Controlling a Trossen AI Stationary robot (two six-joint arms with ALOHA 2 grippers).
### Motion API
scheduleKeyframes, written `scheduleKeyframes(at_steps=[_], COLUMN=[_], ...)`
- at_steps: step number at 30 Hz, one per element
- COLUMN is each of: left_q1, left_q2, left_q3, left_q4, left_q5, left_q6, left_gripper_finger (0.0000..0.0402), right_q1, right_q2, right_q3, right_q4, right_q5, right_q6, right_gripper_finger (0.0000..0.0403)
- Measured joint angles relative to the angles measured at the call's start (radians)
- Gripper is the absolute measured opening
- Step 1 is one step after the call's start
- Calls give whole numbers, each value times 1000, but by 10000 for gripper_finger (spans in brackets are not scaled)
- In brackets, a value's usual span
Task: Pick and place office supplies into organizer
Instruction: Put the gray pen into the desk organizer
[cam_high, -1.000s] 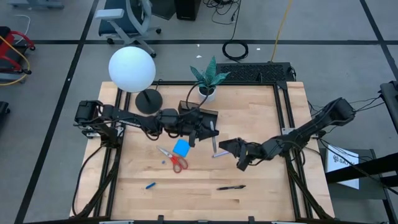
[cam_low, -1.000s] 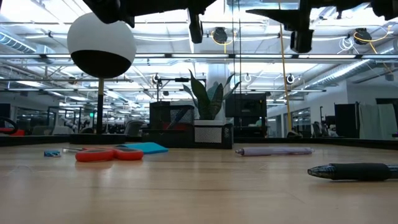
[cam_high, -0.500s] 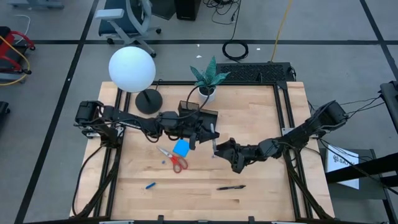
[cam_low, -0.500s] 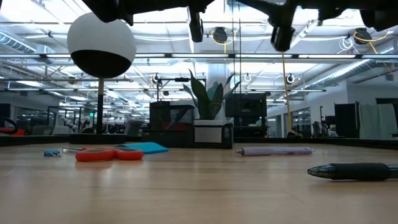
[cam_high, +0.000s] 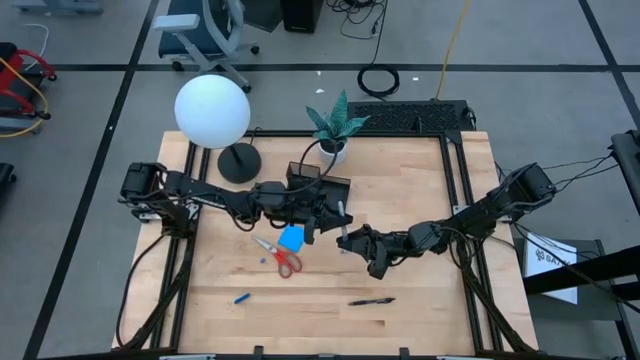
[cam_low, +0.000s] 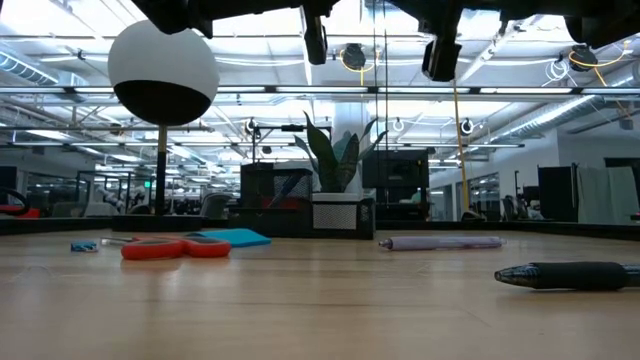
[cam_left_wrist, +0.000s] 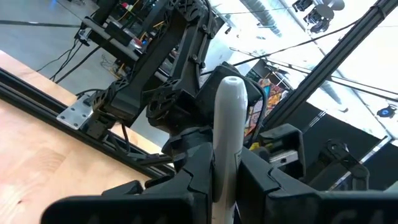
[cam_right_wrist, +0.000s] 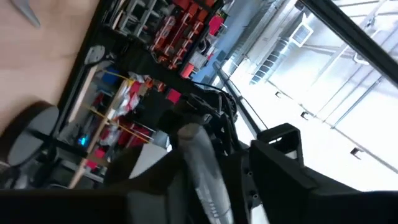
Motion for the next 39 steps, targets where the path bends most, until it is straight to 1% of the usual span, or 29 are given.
scheduleKeyframes(at_steps=[6,15,17,25,29,31,34,39], left_q1=[-4,-6,0,15,15,15,17,34], left_q2=[0,0,1,2,2,2,2,0], left_q3=[0,0,0,0,0,0,0,1], left_q4=[-1,-10,-13,-56,-64,-63,-64,-107], left_q5=[3,-5,-8,-4,-4,-4,-4,-8], left_q6=[-9,2,28,62,90,107,141,199], left_gripper_finger=[43,44,63,203,251,266,279,275], right_q1=[3,4,7,22,23,24,23,19], right_q2=[0,0,0,-3,-3,-5,-10,-40], right_q3=[0,0,0,2,2,2,1,-1], right_q4=[-13,-11,-9,-2,30,46,63,60], right_q5=[17,25,42,172,238,268,301,370], right_q6=[42,172,178,179,148,150,180,323], right_gripper_finger=[37,35,35,35,35,35,35,35])
